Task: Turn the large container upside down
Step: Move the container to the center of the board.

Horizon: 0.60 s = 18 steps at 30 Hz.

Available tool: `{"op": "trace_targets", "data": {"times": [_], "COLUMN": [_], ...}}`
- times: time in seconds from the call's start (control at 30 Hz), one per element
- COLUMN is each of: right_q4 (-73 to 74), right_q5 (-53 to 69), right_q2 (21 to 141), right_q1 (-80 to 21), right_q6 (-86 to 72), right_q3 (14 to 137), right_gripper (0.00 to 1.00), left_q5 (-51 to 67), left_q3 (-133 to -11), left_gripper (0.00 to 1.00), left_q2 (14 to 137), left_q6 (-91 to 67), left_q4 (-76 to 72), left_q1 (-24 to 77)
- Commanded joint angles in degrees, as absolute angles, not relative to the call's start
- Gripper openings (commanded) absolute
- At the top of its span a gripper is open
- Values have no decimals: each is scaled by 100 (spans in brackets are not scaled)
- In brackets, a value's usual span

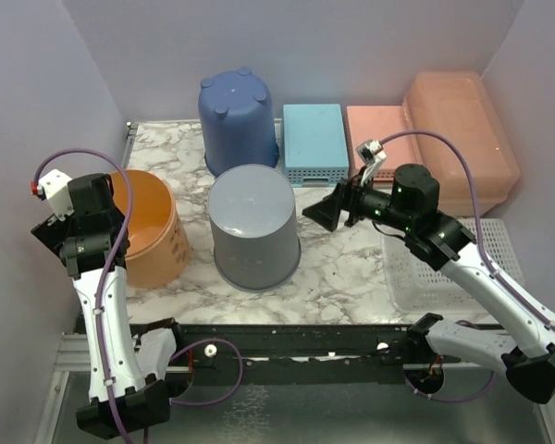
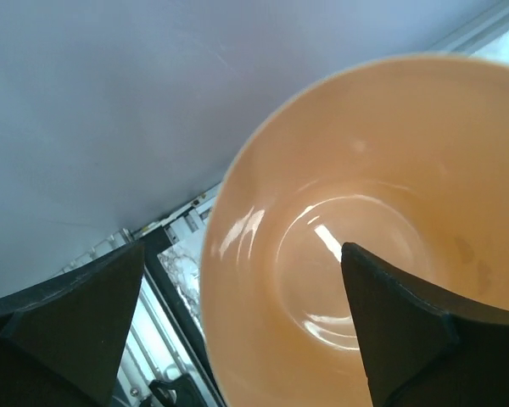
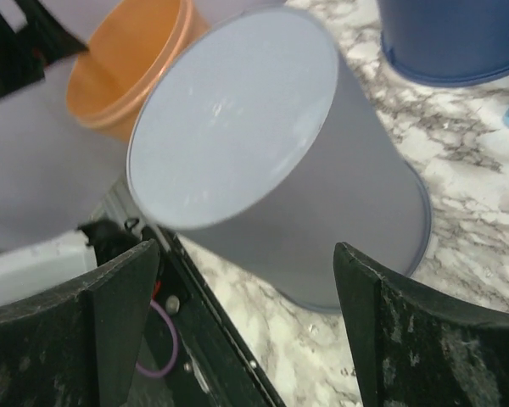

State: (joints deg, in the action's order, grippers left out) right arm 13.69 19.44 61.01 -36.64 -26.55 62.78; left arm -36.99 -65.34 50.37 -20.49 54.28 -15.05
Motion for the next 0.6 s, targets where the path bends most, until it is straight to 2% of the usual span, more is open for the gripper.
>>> {"op": "trace_targets", "data": {"times": [0.0, 0.1, 0.23, 0.43, 0.57], "right_q4": [1561, 1296, 857, 571, -36], "right_q5": [2894, 3372, 3604, 3581, 3265], "right_q2": [5621, 5390, 5424, 6154, 6551], "right_q1": [-3666, -3666, -3678, -3801, -4134], "right_q6": [-2001, -2084, -2433, -2563, -2808], "right_q3": [5553, 5072, 4559, 4622, 4715], "right_gripper": [86, 82, 78, 74, 74], "left_q5": [-3904, -3579, -2583, -370, 624], "left_q3": [-7422, -7844, -8135, -8253, -8103], "left_gripper": [99, 99, 99, 99, 99], "left_q2": [4995, 4982, 5068, 5155, 5128], "left_q6": [-2083, -2154, -2255, -2456, -2847], "left_q4": [5470, 5468, 5380, 4941, 4546], "left_q1": [-1545, -1546, -1542, -1537, -1531]}}
